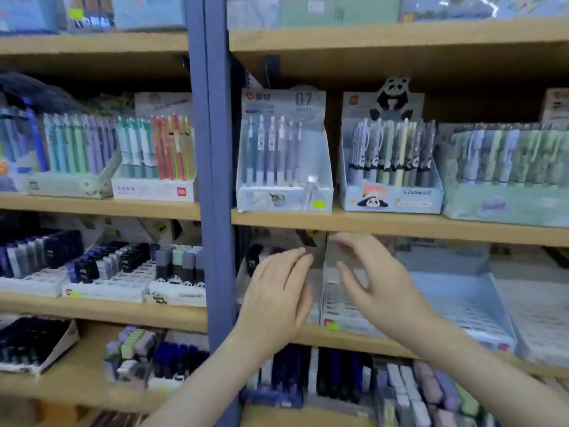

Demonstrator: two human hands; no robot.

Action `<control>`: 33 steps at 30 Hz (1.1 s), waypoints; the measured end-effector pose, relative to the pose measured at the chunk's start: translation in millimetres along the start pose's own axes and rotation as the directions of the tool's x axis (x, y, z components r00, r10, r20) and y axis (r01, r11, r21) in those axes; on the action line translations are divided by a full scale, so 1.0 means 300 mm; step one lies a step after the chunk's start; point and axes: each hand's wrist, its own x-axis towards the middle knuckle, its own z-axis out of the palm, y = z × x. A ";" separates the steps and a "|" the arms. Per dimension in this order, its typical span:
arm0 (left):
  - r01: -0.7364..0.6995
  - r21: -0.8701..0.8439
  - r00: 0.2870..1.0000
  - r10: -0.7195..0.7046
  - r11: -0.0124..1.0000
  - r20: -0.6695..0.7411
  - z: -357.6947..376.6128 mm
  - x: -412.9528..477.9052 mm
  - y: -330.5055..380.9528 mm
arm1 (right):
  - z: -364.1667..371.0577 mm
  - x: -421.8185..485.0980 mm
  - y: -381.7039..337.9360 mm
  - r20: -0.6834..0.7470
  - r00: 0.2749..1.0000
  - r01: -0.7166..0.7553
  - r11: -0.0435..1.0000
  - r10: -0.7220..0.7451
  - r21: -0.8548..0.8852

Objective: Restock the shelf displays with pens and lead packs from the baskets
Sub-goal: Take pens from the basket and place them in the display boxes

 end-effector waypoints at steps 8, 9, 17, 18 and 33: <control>0.131 -0.195 0.785 0.019 0.972 0.620 0.216 -0.568 0.302 | 0.125 -0.833 0.243 0.372 0.856 -0.344 0.933 0.359 -0.110; 0.132 -0.204 0.742 0.040 0.970 0.669 0.245 -0.622 0.338 | 0.142 -0.933 0.273 0.411 0.815 -0.386 0.912 0.408 -0.140; 0.157 -0.374 0.541 0.238 0.914 0.807 0.472 -1.049 0.618 | 0.310 -1.687 0.465 0.692 0.266 -0.560 0.692 0.672 -0.457; 0.164 -0.389 0.525 0.254 0.906 0.812 0.497 -1.095 0.640 | 0.339 -1.745 0.474 0.718 0.203 -0.537 0.689 0.666 -0.487; 0.155 -0.358 0.532 0.227 0.921 0.816 0.662 -1.377 0.792 | 0.658 -2.071 0.633 0.861 -0.064 -0.113 0.854 0.504 -0.508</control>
